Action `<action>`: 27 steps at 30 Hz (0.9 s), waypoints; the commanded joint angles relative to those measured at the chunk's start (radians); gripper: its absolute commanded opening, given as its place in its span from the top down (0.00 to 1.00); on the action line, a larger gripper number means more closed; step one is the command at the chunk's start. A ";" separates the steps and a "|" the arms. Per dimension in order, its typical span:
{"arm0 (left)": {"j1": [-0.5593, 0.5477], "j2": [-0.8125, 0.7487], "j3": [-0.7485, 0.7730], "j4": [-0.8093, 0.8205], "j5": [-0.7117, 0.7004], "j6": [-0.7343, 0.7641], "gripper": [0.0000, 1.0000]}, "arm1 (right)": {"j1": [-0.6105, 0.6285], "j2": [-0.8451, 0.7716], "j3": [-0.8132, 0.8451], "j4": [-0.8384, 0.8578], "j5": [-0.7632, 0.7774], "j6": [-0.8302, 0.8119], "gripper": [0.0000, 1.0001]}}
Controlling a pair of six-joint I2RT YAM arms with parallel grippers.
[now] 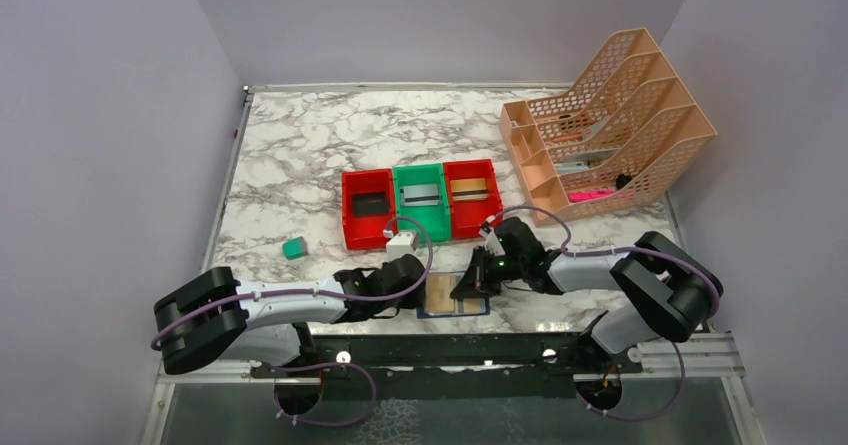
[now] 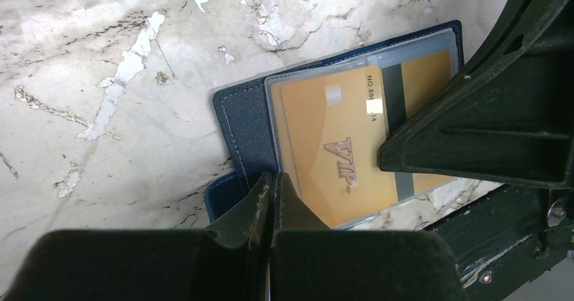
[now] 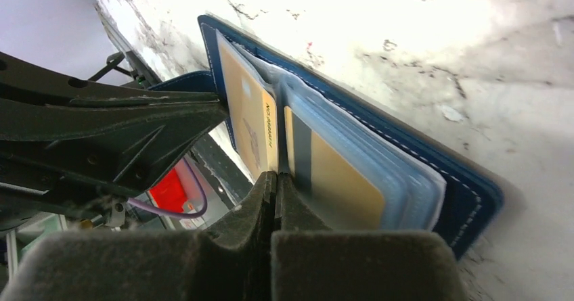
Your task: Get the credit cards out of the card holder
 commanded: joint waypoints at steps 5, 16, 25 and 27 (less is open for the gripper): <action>-0.005 0.001 -0.017 -0.064 0.013 -0.005 1.00 | -0.036 -0.055 -0.032 -0.065 -0.028 -0.053 0.99; -0.007 -0.017 0.002 -0.083 0.006 0.009 1.00 | -0.037 -0.127 -0.015 -0.213 0.077 -0.093 0.99; -0.007 -0.063 0.027 -0.106 0.003 0.023 0.84 | -0.037 -0.134 -0.023 -0.172 0.074 -0.066 0.99; -0.006 -0.077 0.039 -0.106 0.003 0.030 0.78 | -0.037 -0.114 -0.016 -0.156 0.055 -0.065 0.99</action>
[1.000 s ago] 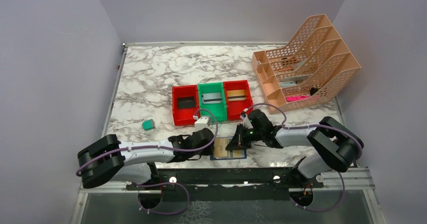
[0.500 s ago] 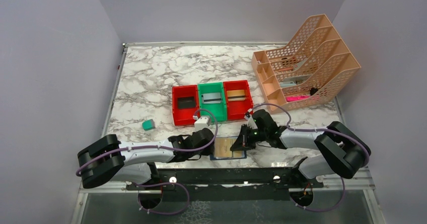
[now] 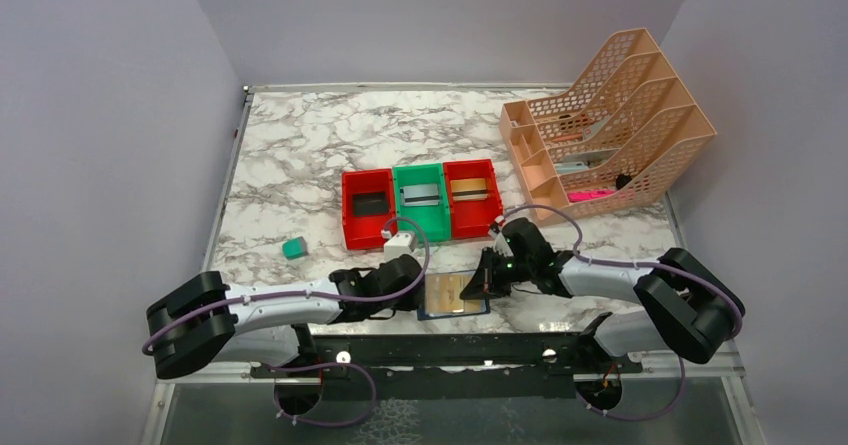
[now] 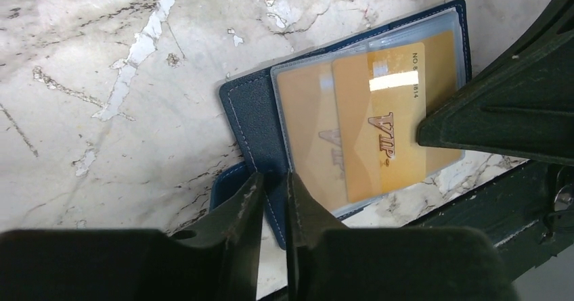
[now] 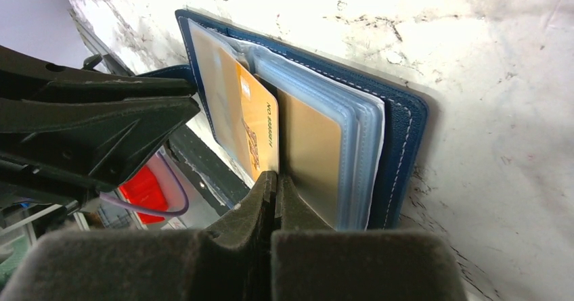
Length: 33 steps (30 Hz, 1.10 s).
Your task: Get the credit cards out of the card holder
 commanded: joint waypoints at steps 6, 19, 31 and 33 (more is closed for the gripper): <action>-0.006 -0.046 0.082 0.037 0.052 0.084 0.64 | -0.005 0.043 0.000 0.048 -0.008 0.019 0.99; -0.006 0.227 0.147 0.077 0.150 0.077 0.77 | -0.005 0.048 -0.072 0.170 -0.003 0.116 0.97; -0.007 0.172 0.101 0.002 0.089 0.063 0.78 | -0.005 0.020 -0.104 0.227 0.026 0.159 0.84; -0.006 0.158 0.093 0.001 0.086 0.059 0.78 | -0.005 0.028 -0.102 0.233 0.022 0.163 0.80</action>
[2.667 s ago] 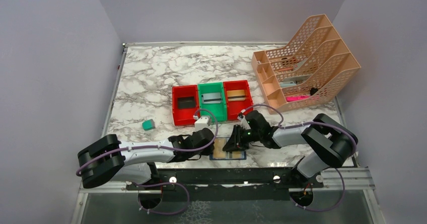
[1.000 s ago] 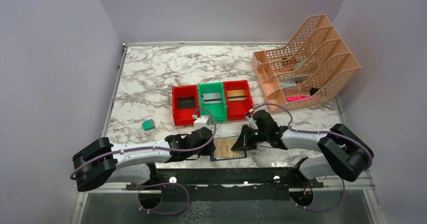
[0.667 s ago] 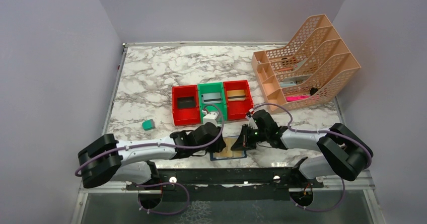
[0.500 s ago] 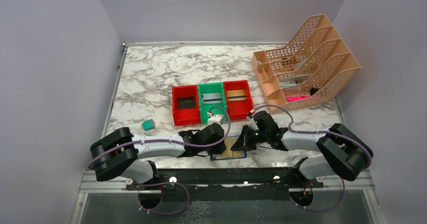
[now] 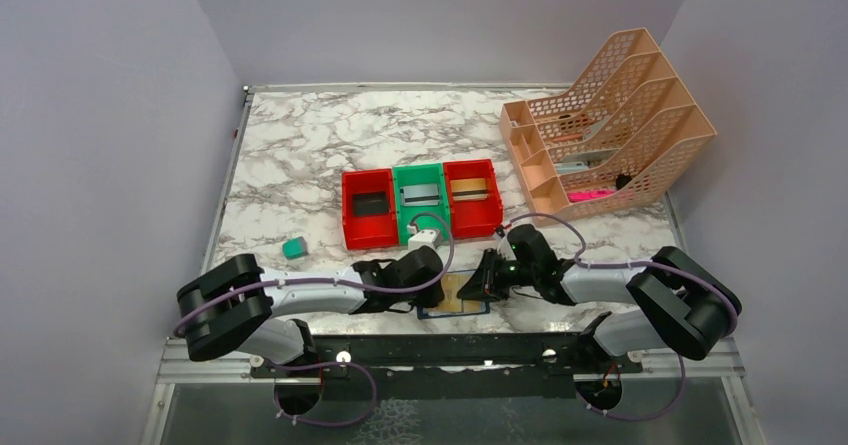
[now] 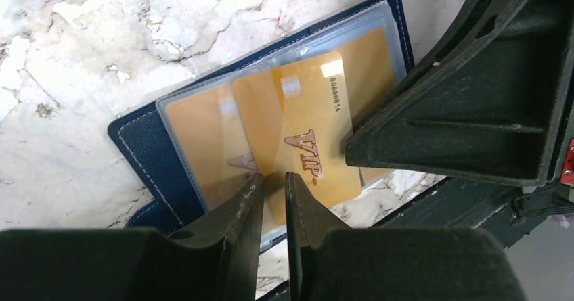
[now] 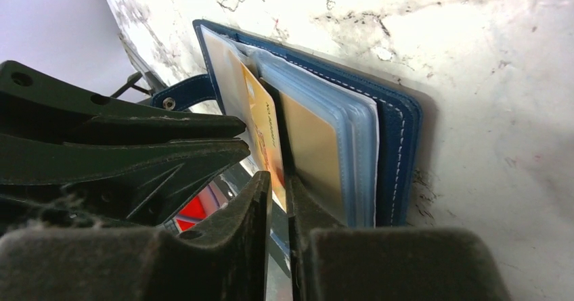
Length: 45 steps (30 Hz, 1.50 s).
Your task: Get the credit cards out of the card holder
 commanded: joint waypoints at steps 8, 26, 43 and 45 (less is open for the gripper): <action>-0.007 -0.023 -0.048 -0.056 -0.022 -0.002 0.83 | -0.005 0.022 -0.035 0.097 0.044 0.032 0.73; -0.007 0.011 -0.057 -0.026 -0.005 -0.004 0.93 | -0.004 0.086 -0.049 0.275 0.018 -0.016 0.78; -0.006 0.001 -0.063 -0.030 -0.018 -0.004 0.94 | -0.003 0.183 -0.041 0.375 -0.070 -0.035 0.83; -0.006 -0.001 -0.061 -0.031 -0.018 -0.002 0.94 | -0.003 0.179 -0.046 0.372 -0.063 -0.037 0.85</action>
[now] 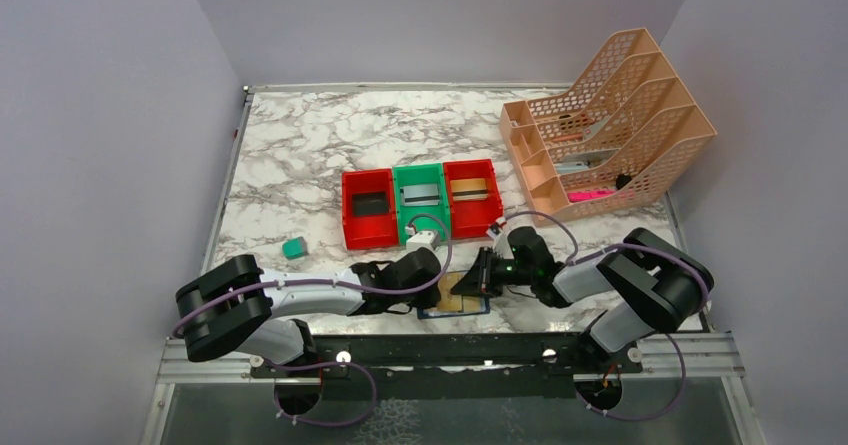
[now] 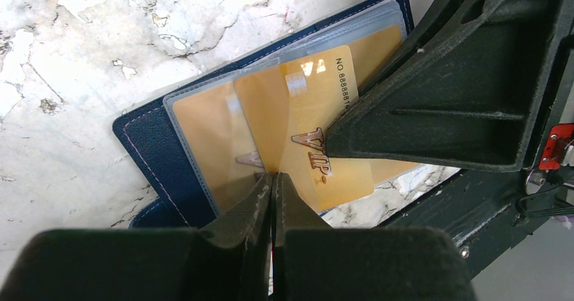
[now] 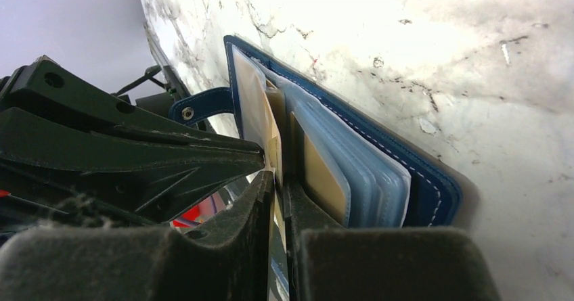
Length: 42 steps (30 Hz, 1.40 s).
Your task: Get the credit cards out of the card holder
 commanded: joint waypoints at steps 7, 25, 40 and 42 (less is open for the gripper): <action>-0.007 0.008 -0.020 -0.061 -0.021 0.007 0.94 | -0.003 -0.086 -0.004 -0.153 0.087 -0.036 0.99; -0.007 -0.108 -0.022 -0.092 -0.080 -0.010 0.80 | -0.010 -0.700 0.021 -0.664 0.326 -0.176 0.99; 0.081 -0.342 0.054 -0.308 -0.194 0.106 0.41 | -0.010 -0.854 0.101 -0.606 0.502 -0.607 0.99; 0.116 -0.351 0.069 -0.319 -0.194 0.144 0.35 | -0.010 -0.863 0.096 -0.574 0.515 -0.679 0.99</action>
